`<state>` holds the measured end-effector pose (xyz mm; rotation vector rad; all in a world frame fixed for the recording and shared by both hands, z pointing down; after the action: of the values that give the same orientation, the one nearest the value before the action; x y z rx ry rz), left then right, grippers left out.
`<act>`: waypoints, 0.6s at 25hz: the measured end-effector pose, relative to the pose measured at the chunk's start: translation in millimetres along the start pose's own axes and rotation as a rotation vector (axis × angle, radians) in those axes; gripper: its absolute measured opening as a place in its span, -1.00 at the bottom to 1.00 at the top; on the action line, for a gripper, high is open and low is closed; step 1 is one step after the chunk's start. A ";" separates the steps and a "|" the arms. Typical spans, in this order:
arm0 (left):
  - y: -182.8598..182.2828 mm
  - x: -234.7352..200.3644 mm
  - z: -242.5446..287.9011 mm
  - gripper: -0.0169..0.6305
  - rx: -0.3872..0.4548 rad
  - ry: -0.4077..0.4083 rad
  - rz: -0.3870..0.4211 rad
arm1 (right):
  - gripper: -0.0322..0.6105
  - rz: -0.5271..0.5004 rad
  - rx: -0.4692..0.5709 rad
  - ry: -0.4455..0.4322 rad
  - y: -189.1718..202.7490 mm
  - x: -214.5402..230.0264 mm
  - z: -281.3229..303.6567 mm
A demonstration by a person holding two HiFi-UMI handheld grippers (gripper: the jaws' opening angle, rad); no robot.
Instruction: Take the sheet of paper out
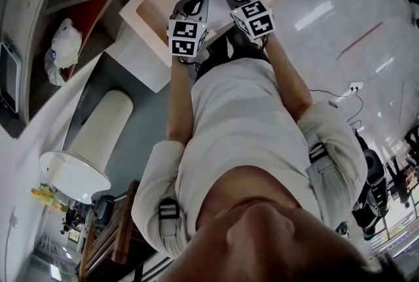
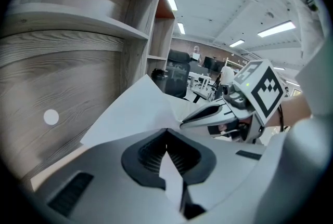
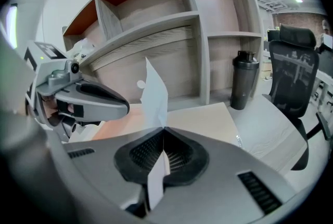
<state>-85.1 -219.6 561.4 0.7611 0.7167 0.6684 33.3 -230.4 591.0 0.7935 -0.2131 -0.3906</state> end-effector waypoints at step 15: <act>-20.6 22.1 -27.9 -0.90 0.062 -0.099 -0.002 | -0.83 -0.131 0.057 -0.100 -35.2 -5.7 -33.1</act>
<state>-88.3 -204.0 523.4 0.8447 0.6499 0.6043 29.9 -229.0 542.5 0.8474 -0.2677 -0.5511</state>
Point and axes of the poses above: the fingertips, and each gripper's own axes: z forward along the fingers, x to its right, y out of its underside, the point moved 6 cm from there along -z, backward along the fingers, and after that the axes turned 15 degrees about y, right-handed, at the moved point
